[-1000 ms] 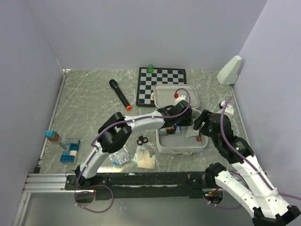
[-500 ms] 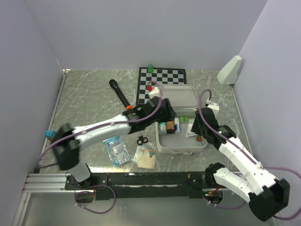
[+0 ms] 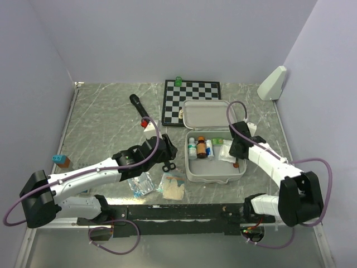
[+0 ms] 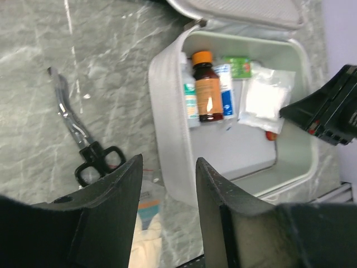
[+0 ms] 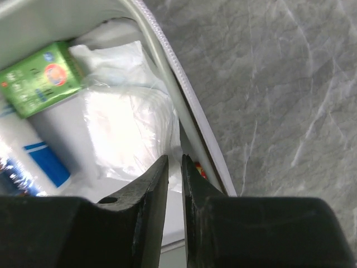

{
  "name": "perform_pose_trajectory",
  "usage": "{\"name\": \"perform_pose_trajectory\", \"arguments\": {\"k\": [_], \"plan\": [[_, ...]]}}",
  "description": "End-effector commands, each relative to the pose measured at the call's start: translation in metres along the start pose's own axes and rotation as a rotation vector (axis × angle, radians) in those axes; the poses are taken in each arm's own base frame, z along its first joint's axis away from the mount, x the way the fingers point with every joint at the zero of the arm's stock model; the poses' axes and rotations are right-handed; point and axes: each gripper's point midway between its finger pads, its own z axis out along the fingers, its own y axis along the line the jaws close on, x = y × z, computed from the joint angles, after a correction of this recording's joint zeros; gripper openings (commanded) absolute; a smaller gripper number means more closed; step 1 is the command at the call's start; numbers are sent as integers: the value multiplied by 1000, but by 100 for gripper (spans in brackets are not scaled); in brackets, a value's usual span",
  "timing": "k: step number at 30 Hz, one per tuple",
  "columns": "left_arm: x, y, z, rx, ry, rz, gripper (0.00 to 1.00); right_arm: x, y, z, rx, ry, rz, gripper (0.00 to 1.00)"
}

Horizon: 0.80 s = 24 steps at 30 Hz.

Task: Organize the medicine kit
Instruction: Adjust the medical item in the medicine box.

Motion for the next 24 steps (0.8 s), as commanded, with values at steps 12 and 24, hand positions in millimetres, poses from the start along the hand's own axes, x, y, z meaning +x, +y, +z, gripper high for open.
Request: {"name": "perform_pose_trajectory", "arguments": {"k": [12, 24], "plan": [[-1, 3, 1, 3, -7, 8, 47, -40, 11, 9, 42, -47, -4, 45], [7, 3, 3, 10, 17, 3, 46, -22, 55, -34, -162, -96, -119, 47]]}}
